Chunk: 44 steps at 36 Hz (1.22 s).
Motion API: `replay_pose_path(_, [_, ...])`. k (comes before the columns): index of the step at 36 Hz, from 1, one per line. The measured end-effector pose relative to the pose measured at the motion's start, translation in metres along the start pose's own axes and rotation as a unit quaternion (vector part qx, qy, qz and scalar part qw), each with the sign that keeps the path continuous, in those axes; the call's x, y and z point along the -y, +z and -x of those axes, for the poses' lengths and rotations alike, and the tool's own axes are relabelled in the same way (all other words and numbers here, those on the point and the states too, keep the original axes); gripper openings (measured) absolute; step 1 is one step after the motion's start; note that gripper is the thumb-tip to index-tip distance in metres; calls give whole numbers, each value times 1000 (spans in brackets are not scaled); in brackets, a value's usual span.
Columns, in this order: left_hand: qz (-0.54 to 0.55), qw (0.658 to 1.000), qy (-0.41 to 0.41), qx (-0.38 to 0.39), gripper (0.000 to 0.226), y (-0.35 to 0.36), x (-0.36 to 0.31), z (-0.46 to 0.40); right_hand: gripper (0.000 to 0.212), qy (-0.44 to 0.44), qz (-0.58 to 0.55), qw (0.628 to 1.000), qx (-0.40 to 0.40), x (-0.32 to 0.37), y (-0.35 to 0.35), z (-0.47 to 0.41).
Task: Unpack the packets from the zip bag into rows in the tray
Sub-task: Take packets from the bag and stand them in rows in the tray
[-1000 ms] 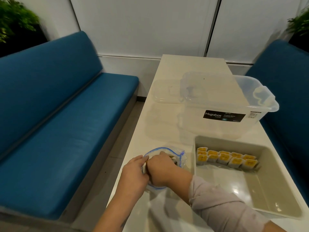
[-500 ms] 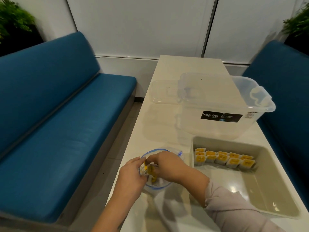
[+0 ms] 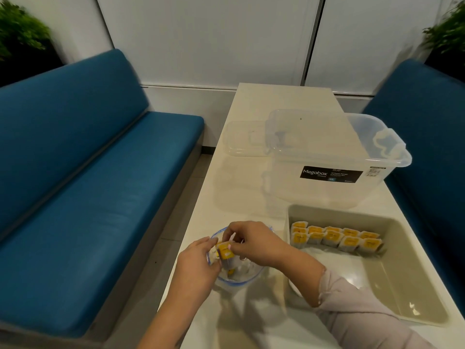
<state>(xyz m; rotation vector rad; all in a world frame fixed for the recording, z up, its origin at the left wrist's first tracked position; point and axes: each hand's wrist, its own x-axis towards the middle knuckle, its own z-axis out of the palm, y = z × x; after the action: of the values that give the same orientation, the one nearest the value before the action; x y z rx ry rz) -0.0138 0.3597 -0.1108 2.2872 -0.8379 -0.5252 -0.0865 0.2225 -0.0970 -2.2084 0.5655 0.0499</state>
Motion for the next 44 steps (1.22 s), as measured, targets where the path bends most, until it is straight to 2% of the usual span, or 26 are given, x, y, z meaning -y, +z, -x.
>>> replay_pose_path(5, [-3,1000,-5,1,50,0,2,1,6,2,20,1000,0,0,-5,2])
replay_pose_path(12, [-14,1000,-2,5,53,0,2,0,11,-27,93,995,-20,4,-13,9])
replay_pose_path(20, [-23,1000,-4,1,53,0,-2,4,6,-15,111,993,-47,-2,-29,23])
replay_pose_path(25, [-21,1000,-6,2,53,1,-4,6,4,-18,77,995,-57,1,-48,35])
replay_pose_path(27, [-21,1000,-9,2,53,1,-4,7,4,-9,62,996,-68,1,-60,42])
replay_pose_path(31, [-22,1000,-11,-3,52,3,-5,8,20,14,76,992,-97,-6,-89,60])
replay_pose_path(35, [-32,999,-14,-5,51,4,-5,10,6,53,148,977,-143,-22,-116,79])
replay_pose_path(37, [-35,999,-14,-5,51,5,-6,10,6,81,176,968,-158,-32,-124,85])
replay_pose_path(44, [-47,999,-22,-8,51,6,-9,12,11,161,276,939,-125,-72,-119,85])
